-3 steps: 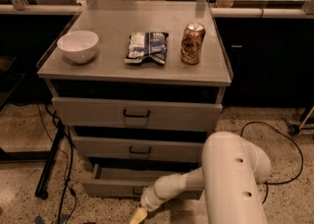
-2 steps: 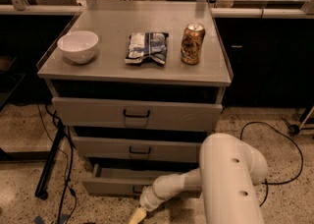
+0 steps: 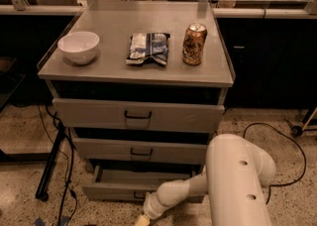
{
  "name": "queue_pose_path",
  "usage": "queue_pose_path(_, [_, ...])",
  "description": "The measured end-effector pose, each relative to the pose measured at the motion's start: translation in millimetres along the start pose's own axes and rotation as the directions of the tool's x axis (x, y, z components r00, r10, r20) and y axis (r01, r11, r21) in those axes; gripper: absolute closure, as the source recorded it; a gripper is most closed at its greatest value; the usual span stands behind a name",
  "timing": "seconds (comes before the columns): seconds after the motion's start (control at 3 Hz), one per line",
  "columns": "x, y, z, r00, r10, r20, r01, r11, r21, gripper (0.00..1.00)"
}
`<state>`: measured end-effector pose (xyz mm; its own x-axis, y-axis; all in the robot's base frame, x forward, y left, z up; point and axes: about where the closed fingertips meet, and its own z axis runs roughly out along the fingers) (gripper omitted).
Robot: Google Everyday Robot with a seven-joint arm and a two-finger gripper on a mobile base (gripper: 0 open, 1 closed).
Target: Open bottom drawer
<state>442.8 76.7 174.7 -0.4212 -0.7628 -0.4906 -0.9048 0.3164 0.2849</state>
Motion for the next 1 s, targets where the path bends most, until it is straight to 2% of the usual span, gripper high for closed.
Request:
queue_pose_path(0.67, [0,6,-6,1.0,0.005,-0.001,-0.005,1.0,-0.003,0.0])
queue_pose_path(1.0, [13,14,-12,1.0,0.016,-0.001,-0.016,0.9997,-0.02,0.0])
